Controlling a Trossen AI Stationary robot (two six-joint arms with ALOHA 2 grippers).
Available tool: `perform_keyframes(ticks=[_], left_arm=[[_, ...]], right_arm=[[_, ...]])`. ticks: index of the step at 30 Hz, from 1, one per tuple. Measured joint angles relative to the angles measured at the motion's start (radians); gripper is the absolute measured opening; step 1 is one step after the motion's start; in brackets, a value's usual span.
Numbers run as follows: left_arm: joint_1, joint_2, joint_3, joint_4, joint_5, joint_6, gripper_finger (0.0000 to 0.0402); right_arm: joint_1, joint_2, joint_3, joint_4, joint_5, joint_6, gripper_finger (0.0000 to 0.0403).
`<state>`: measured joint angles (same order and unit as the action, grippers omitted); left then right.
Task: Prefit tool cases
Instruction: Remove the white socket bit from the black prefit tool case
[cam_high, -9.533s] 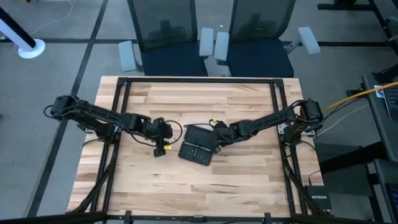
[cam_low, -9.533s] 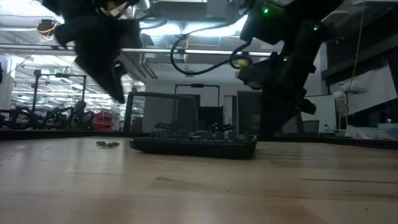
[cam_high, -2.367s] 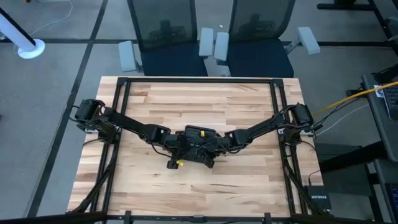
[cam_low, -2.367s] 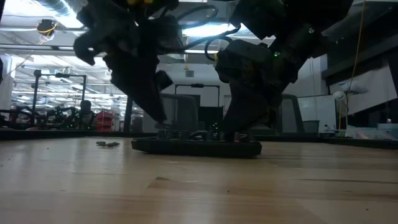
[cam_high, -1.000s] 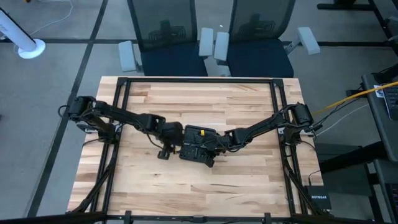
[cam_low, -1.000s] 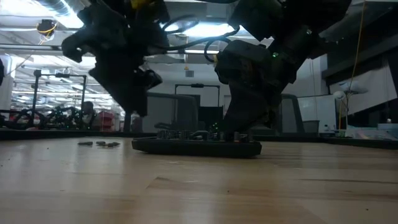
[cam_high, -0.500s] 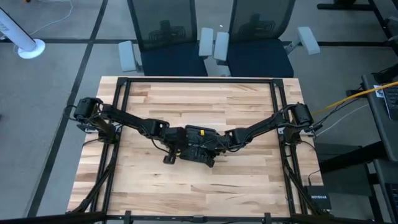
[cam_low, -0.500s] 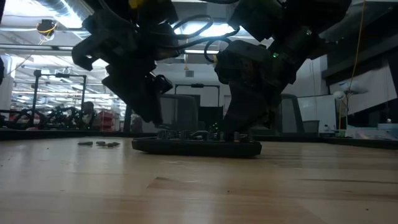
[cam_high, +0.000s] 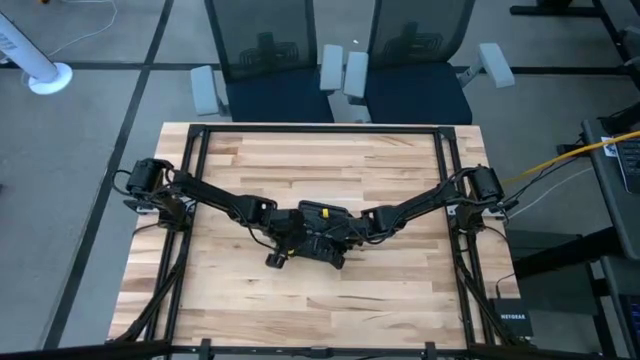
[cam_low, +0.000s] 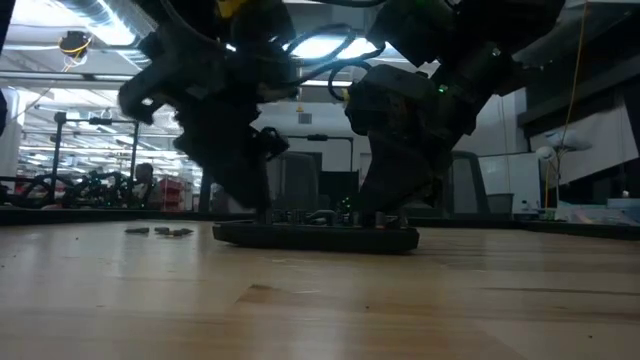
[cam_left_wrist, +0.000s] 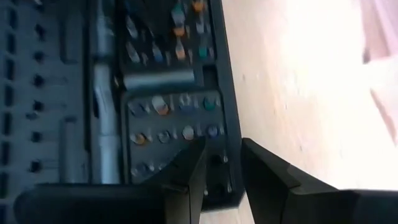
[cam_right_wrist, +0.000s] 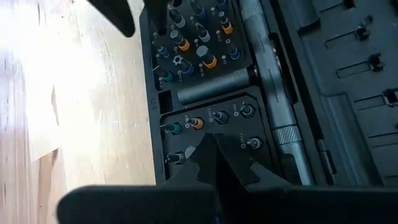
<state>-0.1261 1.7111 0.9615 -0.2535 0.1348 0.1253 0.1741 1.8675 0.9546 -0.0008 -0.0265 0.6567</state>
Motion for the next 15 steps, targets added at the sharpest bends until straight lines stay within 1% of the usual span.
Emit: perform_keyframes(ticks=[4, 8, 15], left_arm=[[-0.007, -0.002, 0.04, -0.031, -0.027, 0.037, 0.009], [-0.003, -0.002, 0.041, -0.052, -0.03, 0.077, 0.009], [0.002, 0.011, 0.041, -0.103, -0.072, 0.135, 0.009]], right_arm=[[0.0, 0.0, 0.0, 0.002, 0.0, 0.0, 0.0], [0.0, 0.0, 0.0, 0.0, -0.001, 0.0, 0.0], [0.0, 0.0, 0.0, 0.0, -0.002, 0.0, 0.0]])
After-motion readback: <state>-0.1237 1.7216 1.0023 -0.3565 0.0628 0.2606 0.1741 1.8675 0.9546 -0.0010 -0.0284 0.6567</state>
